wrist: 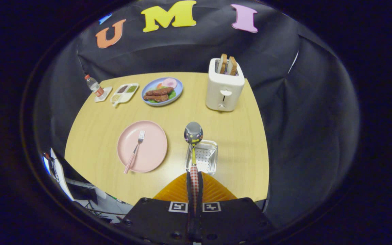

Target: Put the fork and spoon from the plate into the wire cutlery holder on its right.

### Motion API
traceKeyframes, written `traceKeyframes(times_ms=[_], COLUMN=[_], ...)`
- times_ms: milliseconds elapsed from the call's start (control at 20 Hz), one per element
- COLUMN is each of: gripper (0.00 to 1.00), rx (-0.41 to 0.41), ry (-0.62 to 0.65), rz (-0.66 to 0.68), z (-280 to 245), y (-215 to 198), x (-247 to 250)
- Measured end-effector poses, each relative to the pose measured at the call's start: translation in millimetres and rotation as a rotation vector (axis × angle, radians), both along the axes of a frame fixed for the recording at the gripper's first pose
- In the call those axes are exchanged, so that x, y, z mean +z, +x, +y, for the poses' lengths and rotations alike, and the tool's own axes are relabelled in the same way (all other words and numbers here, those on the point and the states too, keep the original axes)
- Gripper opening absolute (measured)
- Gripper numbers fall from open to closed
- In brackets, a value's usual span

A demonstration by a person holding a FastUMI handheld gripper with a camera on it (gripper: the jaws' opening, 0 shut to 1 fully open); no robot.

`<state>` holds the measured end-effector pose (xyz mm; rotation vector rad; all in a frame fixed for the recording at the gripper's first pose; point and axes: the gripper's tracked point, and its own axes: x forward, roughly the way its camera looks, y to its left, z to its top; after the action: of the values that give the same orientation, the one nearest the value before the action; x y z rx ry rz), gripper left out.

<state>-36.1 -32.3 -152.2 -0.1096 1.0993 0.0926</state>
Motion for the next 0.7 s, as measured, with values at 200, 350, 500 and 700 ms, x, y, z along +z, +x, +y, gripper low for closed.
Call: traceKeyframes(times_ms=[200,350,500,700], gripper=[0.01,0.01,0.01,0.02], rx=[-0.058,-0.1,-0.149,-0.175], ry=[0.04,0.045,0.046,0.062], rz=[0.174,0.275,0.374,0.448], z=[-6.5,-8.9,-10.6,-5.8], y=[-6.1,-1.3,1.2,8.1], x=[-16.1,-30.1,-41.7,-53.5])
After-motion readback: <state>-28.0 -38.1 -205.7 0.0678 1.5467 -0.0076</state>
